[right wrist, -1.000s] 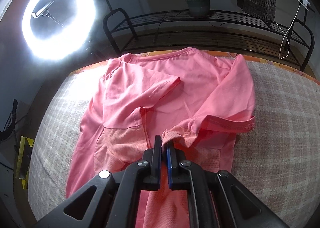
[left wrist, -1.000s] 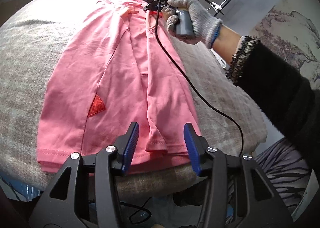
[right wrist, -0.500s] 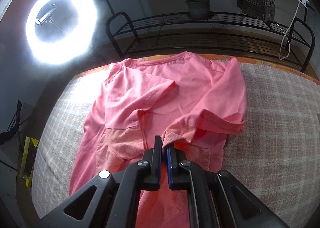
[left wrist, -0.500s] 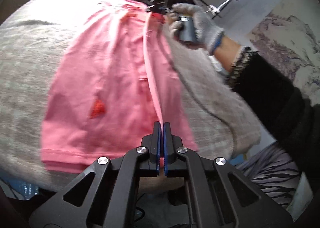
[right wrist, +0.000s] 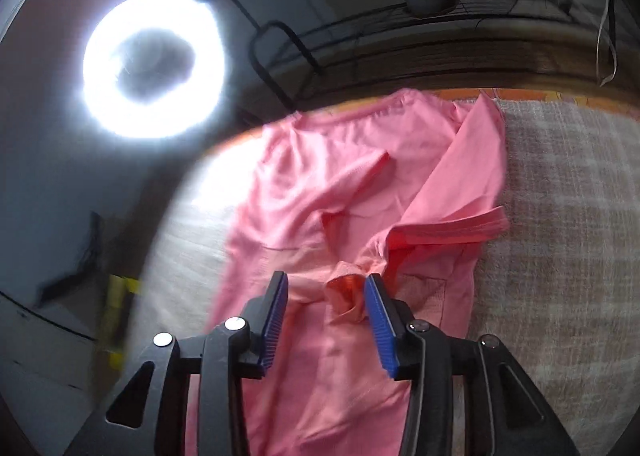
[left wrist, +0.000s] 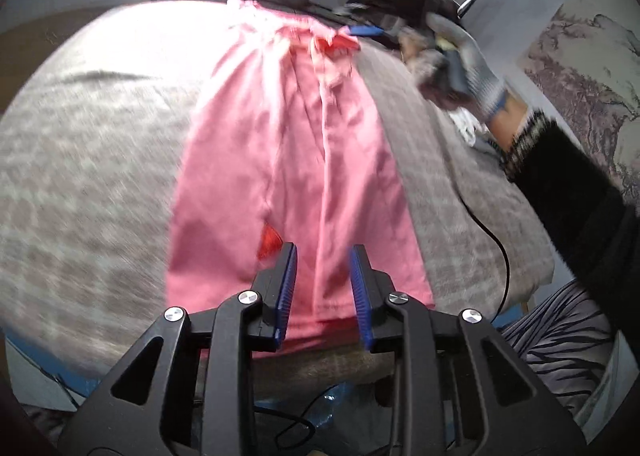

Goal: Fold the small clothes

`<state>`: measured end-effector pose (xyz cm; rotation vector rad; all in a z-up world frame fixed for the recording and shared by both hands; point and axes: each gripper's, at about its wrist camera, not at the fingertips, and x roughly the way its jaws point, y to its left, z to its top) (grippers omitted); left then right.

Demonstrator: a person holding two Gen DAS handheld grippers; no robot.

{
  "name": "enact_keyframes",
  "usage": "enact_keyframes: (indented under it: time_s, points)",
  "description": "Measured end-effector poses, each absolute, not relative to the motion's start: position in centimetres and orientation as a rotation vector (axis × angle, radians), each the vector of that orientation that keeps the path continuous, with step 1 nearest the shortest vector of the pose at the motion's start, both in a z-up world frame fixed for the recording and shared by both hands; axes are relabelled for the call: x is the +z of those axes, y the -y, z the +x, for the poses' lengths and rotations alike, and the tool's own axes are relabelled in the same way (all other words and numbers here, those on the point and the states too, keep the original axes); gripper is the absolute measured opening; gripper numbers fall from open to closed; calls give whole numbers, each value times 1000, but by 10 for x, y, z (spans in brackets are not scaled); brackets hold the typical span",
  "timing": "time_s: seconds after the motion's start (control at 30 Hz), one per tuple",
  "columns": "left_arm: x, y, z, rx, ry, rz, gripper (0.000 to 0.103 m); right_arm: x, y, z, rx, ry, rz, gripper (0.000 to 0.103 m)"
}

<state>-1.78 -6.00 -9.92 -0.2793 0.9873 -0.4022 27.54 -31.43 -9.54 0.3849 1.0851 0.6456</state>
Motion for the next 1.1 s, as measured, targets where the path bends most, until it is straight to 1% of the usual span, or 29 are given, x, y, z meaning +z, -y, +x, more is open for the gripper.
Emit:
enact_keyframes:
  time_s: [0.1,0.23,0.4,0.53,0.57,0.6,0.67,0.7,0.9,1.0,1.1]
  points:
    - [-88,52,1,-400,-986,-299,26,-77,359,273,614,-1017,462,45]
    - [-74,57,44,-406,-959,-272,26,-86,390,285,502,-1037,481,42]
    - [-66,75,80,-448,-926,-254,26,-109,390,304,452,-1075,455,42]
    - [-75,82,92,-478,-948,-284,26,-126,380,326,431,-1082,426,42]
    - [-77,82,94,-486,-964,-302,26,-130,377,331,430,-1086,418,37]
    - [-77,82,97,-495,-973,-317,26,-132,373,335,435,-1094,400,19]
    - [-74,83,99,-502,-973,-327,26,-130,368,338,443,-1107,352,4]
    - [-72,82,99,-507,-969,-330,26,-123,367,338,443,-1101,327,2]
    - [-64,78,101,-535,-960,-378,26,-73,341,353,517,-1039,314,1]
    - [-59,74,101,-532,-944,-376,26,-69,309,367,528,-1052,288,0]
    - [-58,67,101,-516,-937,-378,26,-80,274,381,531,-1074,247,0]
